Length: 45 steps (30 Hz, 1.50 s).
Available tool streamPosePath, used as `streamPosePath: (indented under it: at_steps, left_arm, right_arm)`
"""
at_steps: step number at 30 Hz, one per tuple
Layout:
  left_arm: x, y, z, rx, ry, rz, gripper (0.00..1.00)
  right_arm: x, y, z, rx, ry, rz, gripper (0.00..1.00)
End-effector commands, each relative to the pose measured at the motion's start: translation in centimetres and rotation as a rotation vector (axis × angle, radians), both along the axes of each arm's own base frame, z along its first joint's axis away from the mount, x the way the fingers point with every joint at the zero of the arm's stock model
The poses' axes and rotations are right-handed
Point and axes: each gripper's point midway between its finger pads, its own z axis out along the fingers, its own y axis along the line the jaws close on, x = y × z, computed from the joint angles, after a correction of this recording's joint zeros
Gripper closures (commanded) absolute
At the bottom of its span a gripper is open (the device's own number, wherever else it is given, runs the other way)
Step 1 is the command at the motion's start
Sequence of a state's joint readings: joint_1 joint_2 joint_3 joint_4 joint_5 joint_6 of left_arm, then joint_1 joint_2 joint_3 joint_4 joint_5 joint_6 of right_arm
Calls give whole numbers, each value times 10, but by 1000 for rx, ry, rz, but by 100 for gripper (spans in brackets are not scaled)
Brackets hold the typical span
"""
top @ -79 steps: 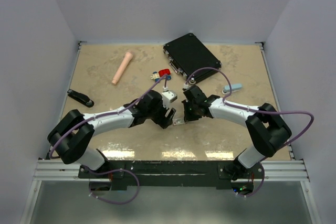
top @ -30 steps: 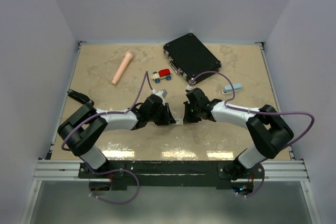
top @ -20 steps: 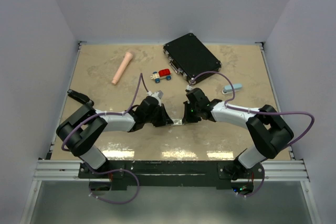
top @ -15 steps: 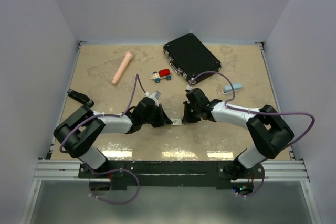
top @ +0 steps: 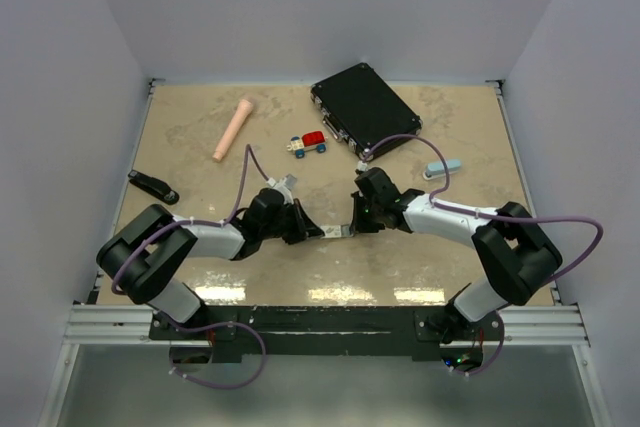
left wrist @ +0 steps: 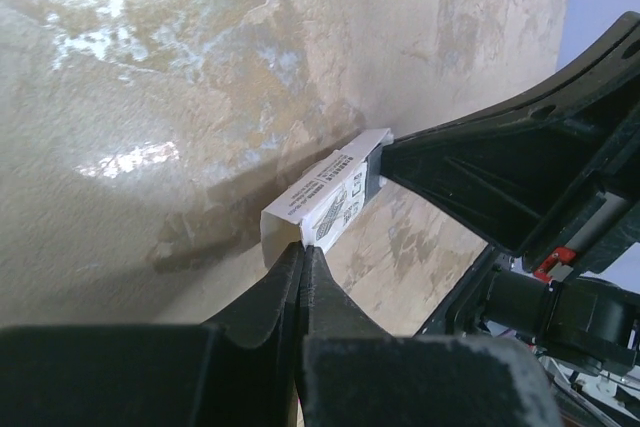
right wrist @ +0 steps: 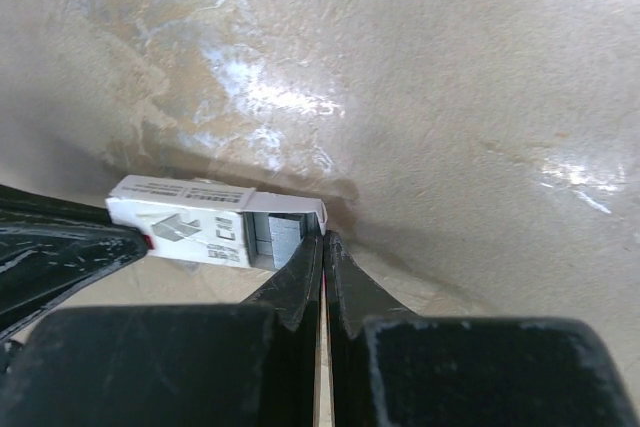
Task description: Load the staples into the stapler
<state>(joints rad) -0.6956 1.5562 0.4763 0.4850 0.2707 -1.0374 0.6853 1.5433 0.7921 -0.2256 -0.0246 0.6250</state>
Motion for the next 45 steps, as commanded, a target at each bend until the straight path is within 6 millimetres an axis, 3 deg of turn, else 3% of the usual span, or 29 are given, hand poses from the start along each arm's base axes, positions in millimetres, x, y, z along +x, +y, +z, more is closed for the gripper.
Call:
streamPosePath:
  at_steps: [1, 19, 26, 29, 32, 35, 39, 42, 43, 45]
  left_arm:
    - [5, 5, 11, -40, -39, 18, 100]
    - [0, 17, -10, 14, -12, 14, 100]
    - [7, 19, -11, 65, -37, 12, 100]
    - [10, 20, -10, 81, -45, 15, 88]
    - [14, 22, -7, 99, -60, 26, 62]
    - [19, 26, -2, 125, -85, 47, 47]
    - [25, 36, 1, 186, -106, 78, 32]
    - [34, 45, 12, 237, -140, 117, 21]
    - [40, 46, 24, 238, -168, 135, 18]
    - [45, 62, 26, 317, -179, 182, 11]
  right_arm:
    - [11, -14, 5, -62, -45, -37, 100]
    - [17, -23, 3, -121, -54, -51, 100]
    - [19, -25, 5, -152, -61, -32, 100]
    - [21, -25, 8, -159, -68, -21, 91]
    - [23, -25, 14, -162, -79, -12, 80]
    - [25, -26, 21, -160, -100, -10, 69]
    - [28, -29, 31, -177, -125, -13, 58]
    - [34, -35, 47, -196, -167, -35, 48]
    - [37, -36, 57, -192, -186, -42, 45]
    - [41, -40, 68, -208, -218, -56, 35]
